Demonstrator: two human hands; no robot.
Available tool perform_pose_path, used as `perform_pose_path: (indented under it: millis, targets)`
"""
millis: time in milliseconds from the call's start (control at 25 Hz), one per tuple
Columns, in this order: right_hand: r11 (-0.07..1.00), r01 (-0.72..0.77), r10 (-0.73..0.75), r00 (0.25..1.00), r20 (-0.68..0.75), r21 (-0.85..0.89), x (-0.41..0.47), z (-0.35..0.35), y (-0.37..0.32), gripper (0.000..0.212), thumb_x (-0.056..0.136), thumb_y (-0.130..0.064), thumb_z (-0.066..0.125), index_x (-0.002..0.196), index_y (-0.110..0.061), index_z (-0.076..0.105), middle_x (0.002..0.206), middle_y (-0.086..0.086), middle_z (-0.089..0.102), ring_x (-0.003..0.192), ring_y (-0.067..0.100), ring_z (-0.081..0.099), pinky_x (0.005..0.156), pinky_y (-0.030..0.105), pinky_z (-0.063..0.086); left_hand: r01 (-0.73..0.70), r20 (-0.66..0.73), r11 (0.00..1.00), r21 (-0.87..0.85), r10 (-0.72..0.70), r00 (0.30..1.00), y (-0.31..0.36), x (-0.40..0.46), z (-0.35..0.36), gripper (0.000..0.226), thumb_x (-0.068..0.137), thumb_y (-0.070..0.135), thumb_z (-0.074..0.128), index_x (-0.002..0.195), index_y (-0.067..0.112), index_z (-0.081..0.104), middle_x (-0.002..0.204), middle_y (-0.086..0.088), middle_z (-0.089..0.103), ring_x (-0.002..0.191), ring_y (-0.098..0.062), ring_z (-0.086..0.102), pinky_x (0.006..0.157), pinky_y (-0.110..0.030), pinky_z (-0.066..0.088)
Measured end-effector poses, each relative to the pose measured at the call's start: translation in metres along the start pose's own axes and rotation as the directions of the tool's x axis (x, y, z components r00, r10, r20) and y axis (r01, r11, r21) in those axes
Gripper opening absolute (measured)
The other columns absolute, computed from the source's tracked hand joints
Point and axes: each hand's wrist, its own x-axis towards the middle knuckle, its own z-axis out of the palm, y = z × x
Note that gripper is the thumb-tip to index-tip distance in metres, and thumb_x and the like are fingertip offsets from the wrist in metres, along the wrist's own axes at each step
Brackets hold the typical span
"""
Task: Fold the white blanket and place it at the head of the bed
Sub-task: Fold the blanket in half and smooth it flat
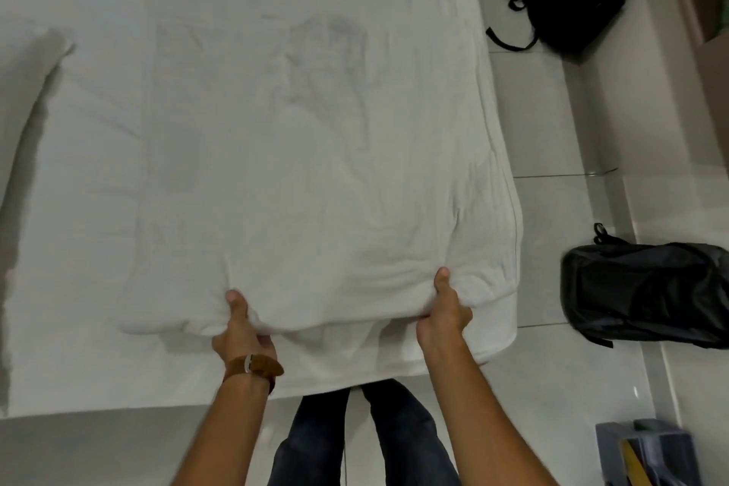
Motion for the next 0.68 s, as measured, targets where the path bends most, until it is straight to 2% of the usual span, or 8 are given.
perform_pose_path:
  millis: [120,200,320,440,520,600,680]
  targets:
    - [1.000,0.026,-0.026,1.000,0.010,0.003,-0.011,-0.031,0.005,0.062,0.089,-0.025,0.091,0.142,-0.008,0.064,0.121,0.004,0.073,0.111,0.024,0.071,0.095,0.038,0.058,-0.026,0.012,1.000,0.006,0.026,1.000,0.001,-0.015,-0.026,0.058,0.088,0.035,0.086,0.138,0.017,0.064,0.117,0.006,0.073,0.104,-0.011,0.074,0.099,-0.038,0.060]
    - [0.998,0.058,-0.058,0.998,-0.007,-0.017,-0.019,-0.053,0.009,0.063,0.090,-0.025,0.090,0.144,-0.010,0.061,0.117,0.000,0.070,0.106,0.021,0.069,0.099,0.036,0.056,-0.028,0.005,1.000,0.002,0.028,1.000,-0.005,-0.026,-0.046,0.060,0.089,0.035,0.085,0.141,0.016,0.063,0.117,0.007,0.073,0.107,-0.012,0.073,0.103,-0.038,0.058]
    - [0.996,0.092,-0.092,0.996,0.003,-0.011,-0.030,-0.097,0.017,0.055,0.092,-0.020,0.089,0.141,-0.015,0.063,0.119,-0.003,0.071,0.099,0.013,0.068,0.106,0.040,0.056,-0.001,-0.032,1.000,0.011,0.002,1.000,-0.025,-0.044,-0.087,0.058,0.089,0.035,0.085,0.140,0.016,0.065,0.129,-0.001,0.073,0.119,-0.021,0.071,0.109,-0.044,0.055]
    - [0.995,0.086,-0.086,0.996,0.008,-0.046,-0.033,-0.153,0.027,0.055,0.090,-0.020,0.090,0.139,-0.011,0.067,0.118,-0.003,0.074,0.102,0.014,0.071,0.108,0.041,0.057,-0.001,-0.057,1.000,0.016,0.002,0.998,-0.044,-0.064,-0.133,0.042,0.090,0.032,0.084,0.127,0.021,0.069,0.133,-0.003,0.071,0.122,-0.023,0.070,0.110,-0.046,0.054]
    - [0.995,0.077,-0.078,0.997,-0.021,-0.059,-0.040,-0.186,0.032,0.052,0.089,-0.020,0.091,0.136,-0.011,0.069,0.121,-0.001,0.075,0.103,0.015,0.072,0.106,0.040,0.058,0.006,-0.064,1.000,0.016,-0.005,0.998,-0.052,-0.081,-0.162,0.046,0.090,0.032,0.084,0.131,0.019,0.068,0.134,-0.003,0.071,0.121,-0.023,0.070,0.108,-0.044,0.055]
    - [0.998,0.058,-0.060,0.997,-0.050,-0.038,-0.050,-0.215,0.035,0.052,0.089,-0.020,0.091,0.135,-0.011,0.070,0.124,0.000,0.075,0.107,0.018,0.073,0.105,0.041,0.058,0.008,-0.078,1.000,-0.003,-0.008,0.997,-0.060,-0.105,-0.188,0.054,0.091,0.032,0.083,0.140,0.018,0.065,0.129,0.000,0.072,0.113,-0.018,0.072,0.099,-0.039,0.060]
    - [1.000,0.029,-0.030,0.999,-0.039,-0.005,-0.065,-0.235,0.034,0.055,0.089,-0.022,0.091,0.138,-0.011,0.069,0.126,0.002,0.076,0.112,0.022,0.074,0.106,0.044,0.060,0.026,-0.053,0.999,-0.039,-0.028,0.998,-0.060,-0.131,-0.200,0.043,0.093,0.032,0.081,0.133,0.021,0.067,0.120,0.003,0.074,0.103,-0.013,0.073,0.089,-0.035,0.063]
